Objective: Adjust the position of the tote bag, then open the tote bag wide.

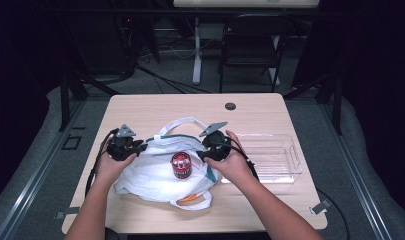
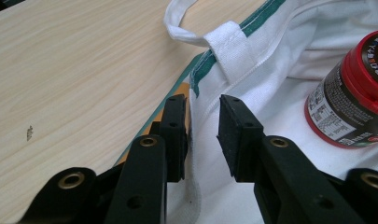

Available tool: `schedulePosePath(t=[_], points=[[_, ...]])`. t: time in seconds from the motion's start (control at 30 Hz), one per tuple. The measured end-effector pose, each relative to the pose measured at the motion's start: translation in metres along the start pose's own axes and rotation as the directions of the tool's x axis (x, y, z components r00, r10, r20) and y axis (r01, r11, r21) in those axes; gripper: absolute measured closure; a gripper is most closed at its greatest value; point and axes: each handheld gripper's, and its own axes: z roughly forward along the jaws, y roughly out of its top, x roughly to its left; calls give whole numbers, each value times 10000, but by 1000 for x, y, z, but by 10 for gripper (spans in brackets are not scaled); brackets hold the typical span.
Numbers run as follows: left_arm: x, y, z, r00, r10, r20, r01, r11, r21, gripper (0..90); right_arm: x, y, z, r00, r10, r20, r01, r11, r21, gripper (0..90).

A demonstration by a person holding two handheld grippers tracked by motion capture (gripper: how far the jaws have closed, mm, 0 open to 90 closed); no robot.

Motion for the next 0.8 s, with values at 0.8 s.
schedulePosePath(t=[0.8], points=[[5,8,-25,9950,-961,-267,942,9934,-650,543,9,20,-2,9984,-557,-99,558,9984,83,520]])
